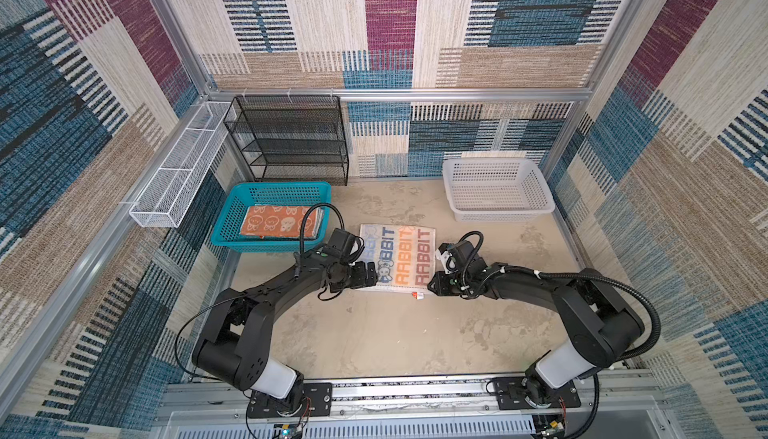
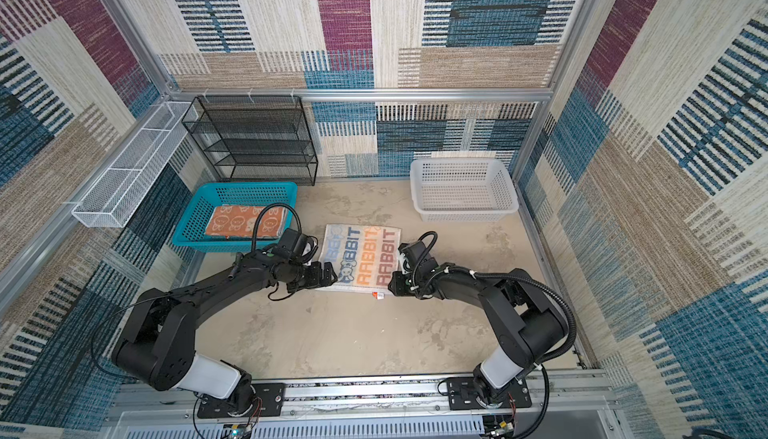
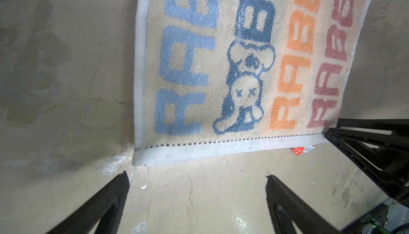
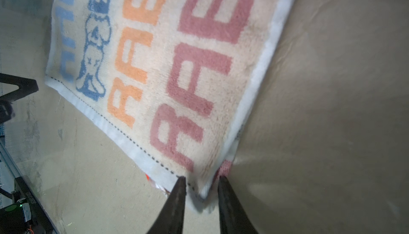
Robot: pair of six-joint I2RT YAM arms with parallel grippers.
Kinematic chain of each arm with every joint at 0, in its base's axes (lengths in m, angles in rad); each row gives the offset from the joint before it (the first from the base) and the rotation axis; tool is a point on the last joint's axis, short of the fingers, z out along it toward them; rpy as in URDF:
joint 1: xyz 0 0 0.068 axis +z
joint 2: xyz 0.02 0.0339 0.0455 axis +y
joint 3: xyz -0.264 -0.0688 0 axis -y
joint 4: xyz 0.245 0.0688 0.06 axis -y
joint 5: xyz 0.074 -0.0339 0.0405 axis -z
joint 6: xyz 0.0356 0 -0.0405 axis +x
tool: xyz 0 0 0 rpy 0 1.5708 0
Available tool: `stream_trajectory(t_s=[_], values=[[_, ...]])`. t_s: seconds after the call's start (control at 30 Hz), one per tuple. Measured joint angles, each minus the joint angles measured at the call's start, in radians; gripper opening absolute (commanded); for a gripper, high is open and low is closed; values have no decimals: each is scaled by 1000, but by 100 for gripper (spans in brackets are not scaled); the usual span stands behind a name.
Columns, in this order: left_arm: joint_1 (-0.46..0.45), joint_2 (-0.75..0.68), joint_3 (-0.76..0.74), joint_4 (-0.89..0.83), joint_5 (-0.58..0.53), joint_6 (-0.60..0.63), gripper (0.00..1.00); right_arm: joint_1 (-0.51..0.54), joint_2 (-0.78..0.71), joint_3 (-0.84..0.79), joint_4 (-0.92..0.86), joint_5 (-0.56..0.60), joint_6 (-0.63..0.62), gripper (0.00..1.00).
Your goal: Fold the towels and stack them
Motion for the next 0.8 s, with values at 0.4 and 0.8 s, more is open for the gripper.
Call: stream_trajectory(t_s=[0.4,0.8], values=[[0,3,-6,5,3,0,99,5,11,13,-7,12,0,12],[0,24,-6,17,6,0,99,6,-12,26,-42,45,-4,6]])
